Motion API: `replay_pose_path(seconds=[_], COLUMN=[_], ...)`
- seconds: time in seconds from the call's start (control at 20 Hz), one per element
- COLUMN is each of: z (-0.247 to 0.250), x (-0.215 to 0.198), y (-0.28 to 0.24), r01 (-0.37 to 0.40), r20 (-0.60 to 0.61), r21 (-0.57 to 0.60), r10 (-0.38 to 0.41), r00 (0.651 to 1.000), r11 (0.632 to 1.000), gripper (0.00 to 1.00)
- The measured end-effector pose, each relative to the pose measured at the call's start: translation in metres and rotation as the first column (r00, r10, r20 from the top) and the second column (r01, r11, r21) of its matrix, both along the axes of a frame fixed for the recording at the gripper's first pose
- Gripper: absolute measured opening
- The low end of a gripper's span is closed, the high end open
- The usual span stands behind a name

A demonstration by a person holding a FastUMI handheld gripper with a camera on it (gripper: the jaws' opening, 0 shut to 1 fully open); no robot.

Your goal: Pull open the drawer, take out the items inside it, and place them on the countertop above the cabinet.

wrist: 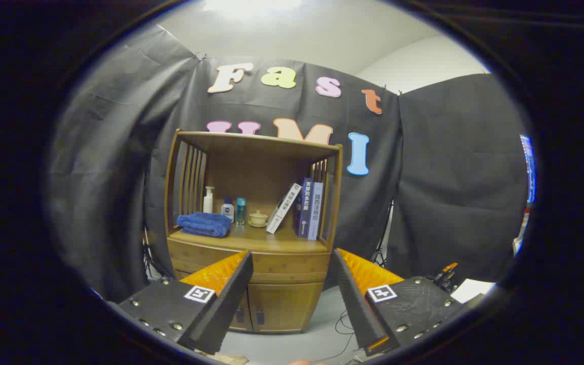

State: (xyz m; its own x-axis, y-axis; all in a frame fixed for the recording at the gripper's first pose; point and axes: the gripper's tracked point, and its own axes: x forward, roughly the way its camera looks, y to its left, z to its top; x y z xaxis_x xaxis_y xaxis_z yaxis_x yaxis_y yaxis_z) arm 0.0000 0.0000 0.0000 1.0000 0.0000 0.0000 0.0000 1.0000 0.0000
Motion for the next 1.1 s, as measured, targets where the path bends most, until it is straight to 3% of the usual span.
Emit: replay_pose_path(seconds=[1.1], z=[-0.004], x=[0.012], y=[-0.010], r01=[0.056], r20=[-0.008], r21=[0.027], r10=[-0.056], r00=[0.998], r11=[0.998], gripper=[0.94])
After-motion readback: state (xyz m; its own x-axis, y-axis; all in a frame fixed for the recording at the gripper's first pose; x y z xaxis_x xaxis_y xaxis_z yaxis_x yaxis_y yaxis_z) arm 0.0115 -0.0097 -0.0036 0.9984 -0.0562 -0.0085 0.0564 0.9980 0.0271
